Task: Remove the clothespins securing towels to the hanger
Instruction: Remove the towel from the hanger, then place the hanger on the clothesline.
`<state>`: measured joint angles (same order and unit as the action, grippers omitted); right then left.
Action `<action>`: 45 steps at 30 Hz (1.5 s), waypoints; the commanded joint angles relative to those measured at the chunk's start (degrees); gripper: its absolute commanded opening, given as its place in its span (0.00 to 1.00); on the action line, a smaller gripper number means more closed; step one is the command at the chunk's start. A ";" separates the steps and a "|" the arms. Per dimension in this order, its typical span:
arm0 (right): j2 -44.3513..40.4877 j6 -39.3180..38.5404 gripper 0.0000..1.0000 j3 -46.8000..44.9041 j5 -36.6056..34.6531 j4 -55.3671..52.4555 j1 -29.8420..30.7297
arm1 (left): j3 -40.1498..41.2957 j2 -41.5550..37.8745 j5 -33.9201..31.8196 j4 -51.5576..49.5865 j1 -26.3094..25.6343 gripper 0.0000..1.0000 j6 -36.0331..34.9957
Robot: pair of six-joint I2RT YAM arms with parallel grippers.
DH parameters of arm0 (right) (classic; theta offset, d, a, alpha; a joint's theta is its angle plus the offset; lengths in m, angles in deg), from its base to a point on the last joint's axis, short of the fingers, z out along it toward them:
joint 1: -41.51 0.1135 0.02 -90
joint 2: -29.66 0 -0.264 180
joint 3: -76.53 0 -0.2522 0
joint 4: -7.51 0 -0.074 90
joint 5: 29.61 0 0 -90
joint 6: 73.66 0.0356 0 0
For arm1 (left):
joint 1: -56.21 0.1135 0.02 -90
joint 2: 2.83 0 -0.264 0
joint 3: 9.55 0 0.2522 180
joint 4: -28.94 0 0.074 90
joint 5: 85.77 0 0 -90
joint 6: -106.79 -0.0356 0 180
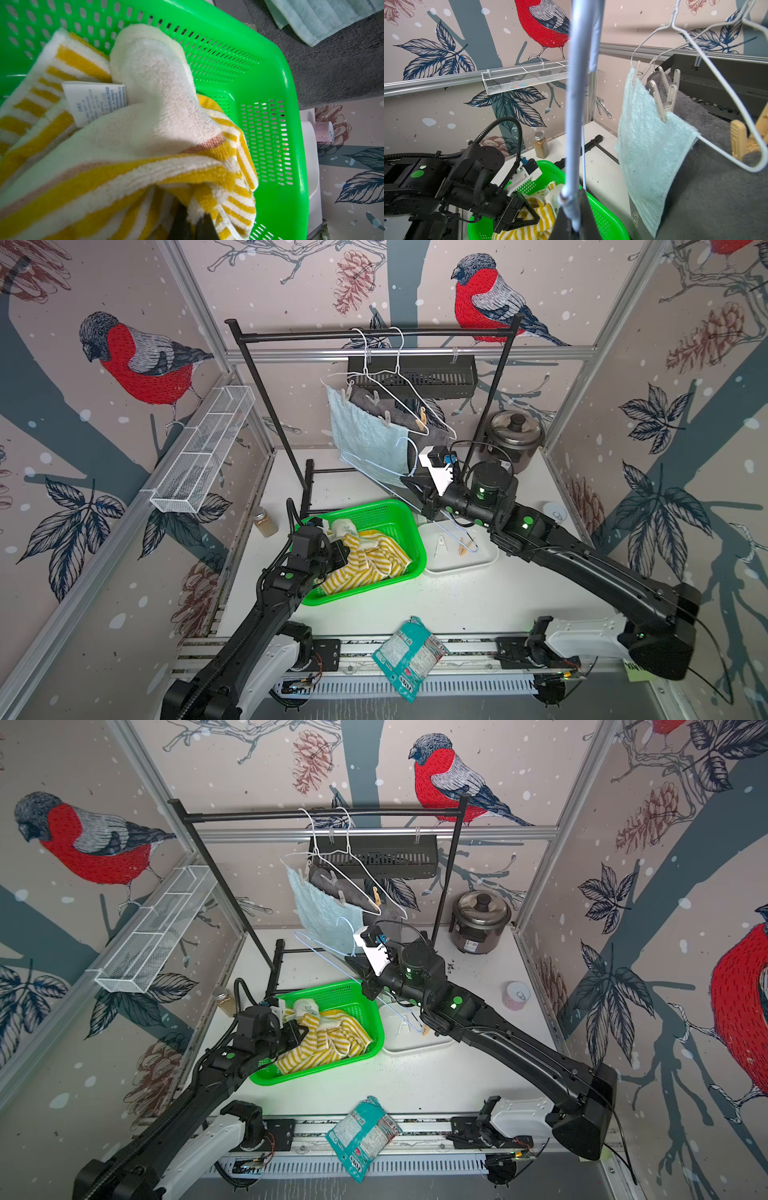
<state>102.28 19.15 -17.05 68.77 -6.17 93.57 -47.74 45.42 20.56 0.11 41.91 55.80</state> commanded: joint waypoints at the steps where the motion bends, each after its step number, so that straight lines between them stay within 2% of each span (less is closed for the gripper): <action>1: 0.07 0.44 0.00 -0.31 0.72 2.47 0.07 | 0.74 1.45 -0.41 3.69 0.07 0.03 0.99; 8: 0.02 0.97 0.00 -0.97 1.05 2.97 0.04 | 1.03 3.60 -0.61 4.26 0.06 0.13 1.24; 14: -0.29 1.40 0.00 -1.02 1.28 2.82 0.03 | -2.74 0.71 -2.44 0.31 0.12 0.34 0.46; 19: -0.29 2.28 0.00 -0.85 1.64 2.74 -0.01 | -8.05 -4.38 -5.54 -5.21 0.12 0.55 -3.93; 23: 0.38 2.94 0.00 0.12 1.48 2.65 0.04 | -13.40 -10.06 -10.20 -10.20 0.08 0.78 -7.68; 26: 2.38 3.38 0.00 2.30 1.55 2.65 0.06 | -18.24 -12.37 -13.99 -14.36 0.09 0.86 -9.57; 33: 11.86 4.88 0.00 13.46 0.86 2.61 -0.03 | -24.01 -13.83 -16.79 -18.24 0.15 0.85 -12.34; 40: 24.19 6.56 0.00 27.80 -0.44 1.37 -0.10 | -22.39 -15.17 -19.72 -18.32 0.08 0.85 -14.40; 45: 34.16 6.95 0.00 41.00 -1.03 -0.18 -0.20 | -20.65 -16.41 -19.26 -15.41 0.13 0.85 -16.33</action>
<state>133.08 25.16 18.82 68.48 -6.67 93.33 -68.94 29.27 2.47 -17.00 41.97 41.39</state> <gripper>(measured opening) 0.070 0.849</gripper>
